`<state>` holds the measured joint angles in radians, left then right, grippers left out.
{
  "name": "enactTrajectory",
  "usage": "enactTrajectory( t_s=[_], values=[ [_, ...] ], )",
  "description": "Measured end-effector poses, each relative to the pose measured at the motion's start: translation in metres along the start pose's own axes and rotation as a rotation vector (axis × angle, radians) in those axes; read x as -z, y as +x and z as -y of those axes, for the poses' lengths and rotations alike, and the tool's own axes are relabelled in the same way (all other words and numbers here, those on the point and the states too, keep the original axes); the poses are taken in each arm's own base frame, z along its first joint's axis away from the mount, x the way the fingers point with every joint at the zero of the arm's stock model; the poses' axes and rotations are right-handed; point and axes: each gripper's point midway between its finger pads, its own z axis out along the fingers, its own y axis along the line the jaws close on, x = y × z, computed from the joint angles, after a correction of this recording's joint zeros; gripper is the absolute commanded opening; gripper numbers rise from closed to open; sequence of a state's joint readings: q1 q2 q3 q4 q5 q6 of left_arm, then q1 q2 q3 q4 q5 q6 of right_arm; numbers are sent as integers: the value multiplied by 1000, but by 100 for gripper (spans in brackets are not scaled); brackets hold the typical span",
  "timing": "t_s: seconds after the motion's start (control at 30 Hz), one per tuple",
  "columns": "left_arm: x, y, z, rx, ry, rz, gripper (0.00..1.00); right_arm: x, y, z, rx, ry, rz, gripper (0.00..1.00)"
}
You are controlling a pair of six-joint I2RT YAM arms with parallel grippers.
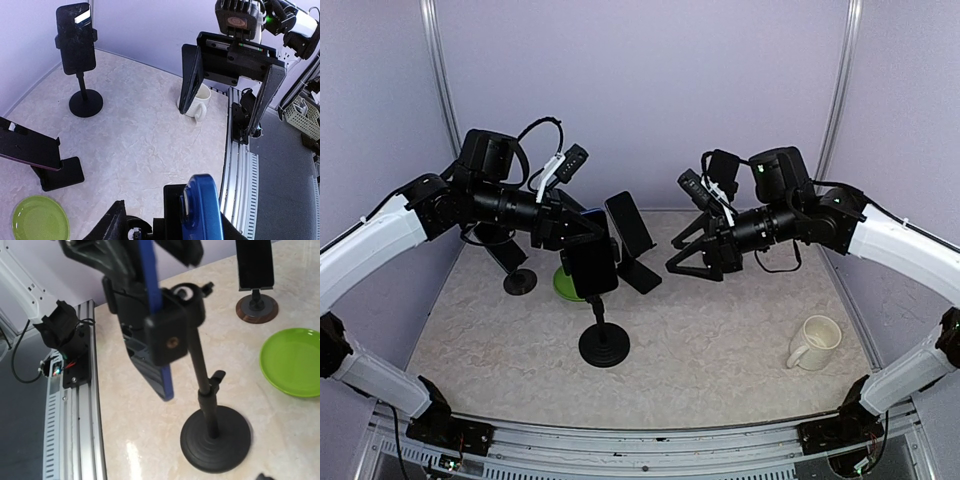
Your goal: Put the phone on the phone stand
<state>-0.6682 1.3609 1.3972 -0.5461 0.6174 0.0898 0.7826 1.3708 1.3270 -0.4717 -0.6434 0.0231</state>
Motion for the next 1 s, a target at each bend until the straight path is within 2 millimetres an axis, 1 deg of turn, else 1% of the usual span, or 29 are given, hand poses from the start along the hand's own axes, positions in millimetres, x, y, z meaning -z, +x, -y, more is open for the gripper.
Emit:
enactTrajectory(
  t_s=[0.2, 0.27, 0.3, 0.33, 0.37, 0.43, 0.53, 0.63, 0.73, 0.83, 0.9, 1.0],
  values=[
    [8, -6, 1, -8, -28, 25, 60, -3, 2, 2, -8, -3, -7, 82],
    [8, -7, 1, -10, -29, 29, 63, -4, 2, 3, -10, 4, -8, 86],
    [8, -8, 1, -10, -29, 30, 71, -4, 2, 5, -11, 10, -9, 88],
    [9, -8, 1, -10, -29, 31, 88, -4, 2, 7, -15, 20, -10, 92],
    [9, -9, 1, -11, -29, 32, 97, -4, 2, 9, -17, 32, -10, 99],
    [11, -13, 2, -15, -31, 41, 99, -3, -1, 15, -24, 67, -8, 100],
    [18, -26, 4, -28, -40, 71, 99, 3, -11, 27, -26, 150, 10, 100],
    [30, -45, 7, -46, -68, 117, 99, 14, -23, 46, -41, 255, 38, 100],
    [45, -65, 6, -46, -122, 169, 99, 30, -32, 69, -62, 381, 66, 100],
    [59, -77, -8, -5, -230, 210, 99, 47, -42, 87, -75, 510, 97, 100],
    [68, -82, -25, 30, -331, 231, 99, 63, -52, 99, -84, 614, 126, 100],
    [83, -82, -53, 76, -497, 250, 99, 89, -63, 116, -109, 778, 171, 100]
  ],
)
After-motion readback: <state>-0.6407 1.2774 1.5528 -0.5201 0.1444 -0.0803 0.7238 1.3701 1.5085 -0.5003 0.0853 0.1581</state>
